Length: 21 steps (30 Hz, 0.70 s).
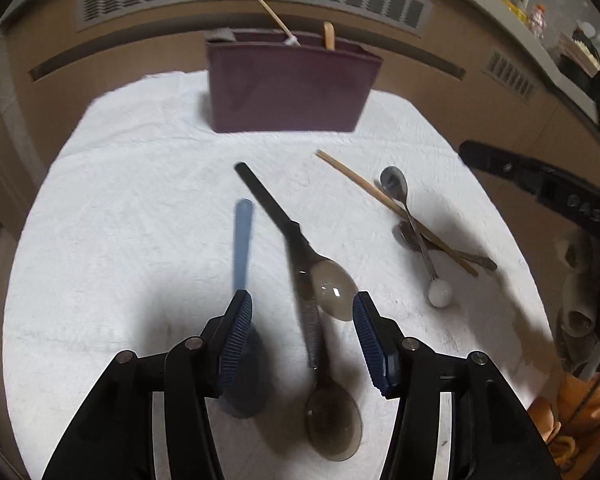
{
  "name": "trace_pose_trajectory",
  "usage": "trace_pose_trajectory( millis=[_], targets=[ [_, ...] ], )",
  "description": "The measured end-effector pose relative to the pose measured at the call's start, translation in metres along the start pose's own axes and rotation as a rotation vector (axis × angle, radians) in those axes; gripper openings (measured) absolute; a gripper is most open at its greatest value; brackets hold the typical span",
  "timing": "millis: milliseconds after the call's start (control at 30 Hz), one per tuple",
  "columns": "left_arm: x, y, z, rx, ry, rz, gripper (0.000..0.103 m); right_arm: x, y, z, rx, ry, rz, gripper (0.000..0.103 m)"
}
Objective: Organize utensils
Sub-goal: 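Grasp the black-handled spoon with the left gripper while the right gripper grasps a wooden chopstick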
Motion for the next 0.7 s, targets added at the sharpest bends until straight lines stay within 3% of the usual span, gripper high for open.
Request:
trace_pose_trajectory(
  millis=[100,233,400,500,633,700],
  targets=[
    [0.006,0.007,0.015,0.007,-0.043,0.026,0.035,0.001,-0.003,-0.009,0.013,0.018,-0.014,0.003],
    [0.015,0.0,0.041,0.029,-0.118,-0.005,0.035,-0.009,0.004,-0.008,0.029,0.0,-0.008,0.003],
    [0.024,0.0,0.057,-0.012,-0.173,-0.046,0.035,-0.025,0.02,0.0,0.01,-0.031,0.002,0.003],
    [0.024,0.004,0.059,-0.01,-0.177,-0.019,0.034,-0.031,0.025,0.002,-0.013,-0.042,-0.006,0.003],
    [0.023,-0.001,0.053,-0.006,-0.128,-0.032,0.012,-0.038,0.029,0.007,-0.022,-0.064,-0.001,0.004],
    [0.024,0.0,0.044,0.016,-0.073,-0.01,0.012,-0.04,0.03,0.01,-0.026,-0.074,0.001,0.004]
  ],
)
Point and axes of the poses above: each gripper's, at about its wrist camera, not at the fingertips, and z roughly the way its jaws point, y to its right, x to its top, the point moved 6 cm from there along z, roughly the way its jaws point, and after that the axes turned 8 degrees about y, right-handed, at the moved point
